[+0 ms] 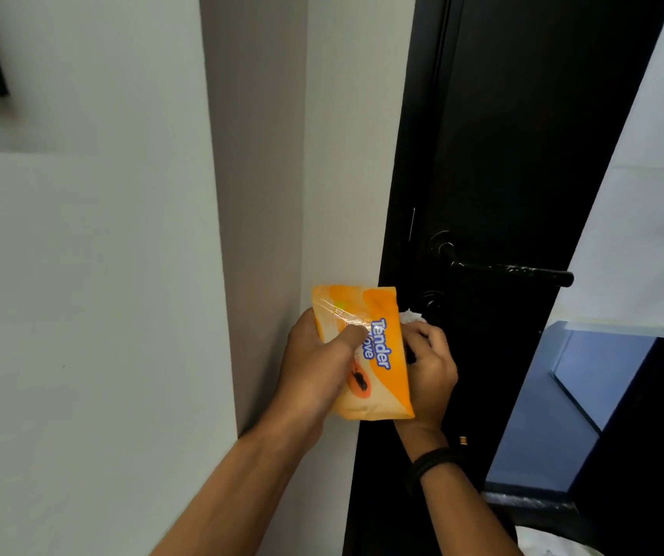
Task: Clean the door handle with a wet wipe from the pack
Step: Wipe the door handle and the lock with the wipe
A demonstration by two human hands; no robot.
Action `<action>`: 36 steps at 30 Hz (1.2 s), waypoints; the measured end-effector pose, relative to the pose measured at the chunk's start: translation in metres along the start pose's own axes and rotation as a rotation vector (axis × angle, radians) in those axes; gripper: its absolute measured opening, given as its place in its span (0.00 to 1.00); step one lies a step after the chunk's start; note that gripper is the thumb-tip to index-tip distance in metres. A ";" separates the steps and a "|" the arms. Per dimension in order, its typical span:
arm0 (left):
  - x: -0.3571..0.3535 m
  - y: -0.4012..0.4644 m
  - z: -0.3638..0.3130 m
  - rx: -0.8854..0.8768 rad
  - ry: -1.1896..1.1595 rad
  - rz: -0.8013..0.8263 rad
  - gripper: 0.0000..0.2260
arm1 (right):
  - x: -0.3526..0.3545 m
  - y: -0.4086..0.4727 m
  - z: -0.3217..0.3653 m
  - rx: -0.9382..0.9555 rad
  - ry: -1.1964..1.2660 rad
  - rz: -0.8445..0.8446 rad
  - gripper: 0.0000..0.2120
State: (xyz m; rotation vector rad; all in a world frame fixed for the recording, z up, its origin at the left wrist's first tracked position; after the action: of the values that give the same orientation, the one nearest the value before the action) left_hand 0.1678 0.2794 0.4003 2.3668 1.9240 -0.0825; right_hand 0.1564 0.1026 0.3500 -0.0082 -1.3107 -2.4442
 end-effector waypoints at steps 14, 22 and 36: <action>0.006 0.003 -0.004 -0.039 -0.098 -0.064 0.13 | -0.002 0.066 0.075 0.182 -0.127 0.182 0.34; 0.006 0.004 -0.003 -0.022 -0.110 -0.035 0.17 | 0.005 0.040 0.062 0.145 -0.105 0.419 0.44; 0.004 0.006 0.002 -0.023 -0.085 0.005 0.15 | 0.011 0.049 0.062 0.197 -0.227 0.279 0.29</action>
State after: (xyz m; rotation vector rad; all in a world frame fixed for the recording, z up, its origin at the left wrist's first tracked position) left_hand 0.1749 0.2823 0.3984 2.3137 1.8713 -0.1578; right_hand 0.1512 0.1245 0.4269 -0.4005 -1.5266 -2.1187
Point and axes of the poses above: each hand's wrist, its own y-axis towards the middle knuckle, its own x-axis out of the back of the hand, z = x × y, the point moved 6 cm from there along y, towards the middle knuckle, and after that the axes turned 1 degree about -y, right-handed, at the moved point
